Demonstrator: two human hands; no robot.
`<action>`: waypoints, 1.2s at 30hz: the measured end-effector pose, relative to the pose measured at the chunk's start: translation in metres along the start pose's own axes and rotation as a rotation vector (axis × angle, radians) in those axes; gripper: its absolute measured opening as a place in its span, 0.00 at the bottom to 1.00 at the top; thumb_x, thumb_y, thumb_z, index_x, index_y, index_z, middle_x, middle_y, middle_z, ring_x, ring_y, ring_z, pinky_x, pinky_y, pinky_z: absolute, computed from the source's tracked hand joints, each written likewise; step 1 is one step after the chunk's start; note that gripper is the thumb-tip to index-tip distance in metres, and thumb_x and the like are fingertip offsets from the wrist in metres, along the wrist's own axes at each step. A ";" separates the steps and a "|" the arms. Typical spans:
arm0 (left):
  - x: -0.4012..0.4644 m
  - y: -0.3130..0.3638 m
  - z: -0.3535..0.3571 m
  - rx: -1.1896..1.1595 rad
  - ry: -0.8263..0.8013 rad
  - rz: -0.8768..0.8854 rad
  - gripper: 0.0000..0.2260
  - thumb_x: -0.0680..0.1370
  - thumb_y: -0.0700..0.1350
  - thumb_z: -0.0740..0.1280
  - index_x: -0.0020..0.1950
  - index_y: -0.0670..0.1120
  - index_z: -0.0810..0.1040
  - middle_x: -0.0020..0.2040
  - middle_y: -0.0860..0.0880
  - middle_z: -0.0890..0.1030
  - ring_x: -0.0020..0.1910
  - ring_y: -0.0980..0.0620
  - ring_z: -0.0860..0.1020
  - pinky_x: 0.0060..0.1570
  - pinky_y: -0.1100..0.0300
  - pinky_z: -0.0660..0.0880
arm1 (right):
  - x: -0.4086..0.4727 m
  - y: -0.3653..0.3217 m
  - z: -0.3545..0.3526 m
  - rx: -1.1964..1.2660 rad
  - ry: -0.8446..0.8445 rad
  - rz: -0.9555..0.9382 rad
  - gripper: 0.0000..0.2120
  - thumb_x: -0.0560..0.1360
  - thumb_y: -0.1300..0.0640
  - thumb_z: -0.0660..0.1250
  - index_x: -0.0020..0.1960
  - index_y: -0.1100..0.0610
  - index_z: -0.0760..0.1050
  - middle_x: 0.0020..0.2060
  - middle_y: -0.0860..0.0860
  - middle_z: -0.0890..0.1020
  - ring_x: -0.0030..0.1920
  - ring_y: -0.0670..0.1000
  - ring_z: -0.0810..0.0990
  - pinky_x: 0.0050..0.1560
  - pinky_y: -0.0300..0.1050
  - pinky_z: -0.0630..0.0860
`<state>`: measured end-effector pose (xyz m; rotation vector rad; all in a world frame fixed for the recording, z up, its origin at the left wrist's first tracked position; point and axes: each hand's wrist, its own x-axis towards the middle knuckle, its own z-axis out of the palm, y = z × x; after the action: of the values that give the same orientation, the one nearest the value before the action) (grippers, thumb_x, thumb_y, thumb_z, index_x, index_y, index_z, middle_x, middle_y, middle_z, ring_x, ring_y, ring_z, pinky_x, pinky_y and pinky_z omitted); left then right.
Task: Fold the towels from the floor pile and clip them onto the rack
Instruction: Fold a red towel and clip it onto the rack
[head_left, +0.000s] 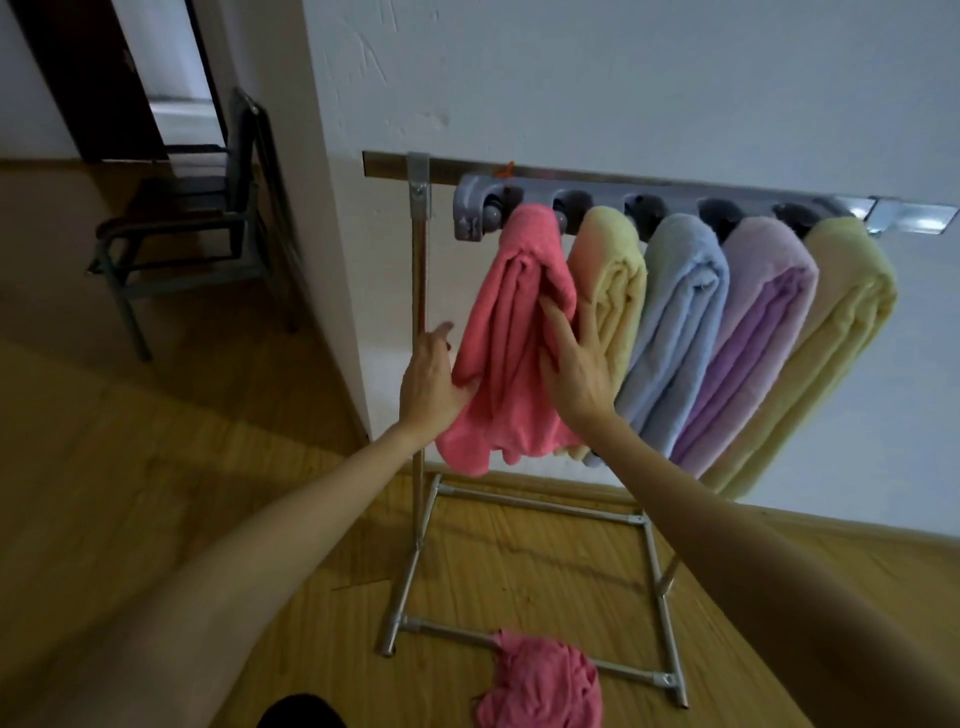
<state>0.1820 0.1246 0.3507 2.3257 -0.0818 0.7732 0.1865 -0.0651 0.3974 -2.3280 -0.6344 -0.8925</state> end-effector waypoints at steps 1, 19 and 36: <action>0.000 -0.006 0.004 0.034 -0.053 -0.040 0.25 0.72 0.48 0.72 0.65 0.43 0.70 0.55 0.45 0.76 0.47 0.49 0.78 0.43 0.56 0.78 | -0.002 0.000 0.001 0.021 0.009 -0.003 0.26 0.78 0.65 0.59 0.75 0.55 0.62 0.73 0.61 0.61 0.71 0.57 0.61 0.65 0.47 0.66; 0.025 -0.033 0.002 0.068 -0.110 0.055 0.07 0.77 0.42 0.67 0.51 0.39 0.76 0.39 0.47 0.78 0.33 0.51 0.76 0.35 0.63 0.73 | -0.015 0.011 0.019 -0.186 -0.138 0.054 0.26 0.73 0.58 0.46 0.57 0.62 0.79 0.59 0.63 0.77 0.52 0.67 0.77 0.52 0.59 0.78; -0.003 0.018 0.044 -0.103 -0.231 -0.197 0.26 0.72 0.60 0.70 0.60 0.42 0.74 0.45 0.48 0.81 0.41 0.47 0.80 0.39 0.59 0.75 | -0.033 0.020 0.003 -0.088 -0.060 -0.001 0.20 0.71 0.70 0.60 0.61 0.60 0.77 0.57 0.61 0.77 0.54 0.63 0.77 0.52 0.57 0.78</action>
<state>0.1967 0.0828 0.3333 2.2743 0.0061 0.3923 0.1785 -0.0851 0.3653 -2.4412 -0.6322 -0.8698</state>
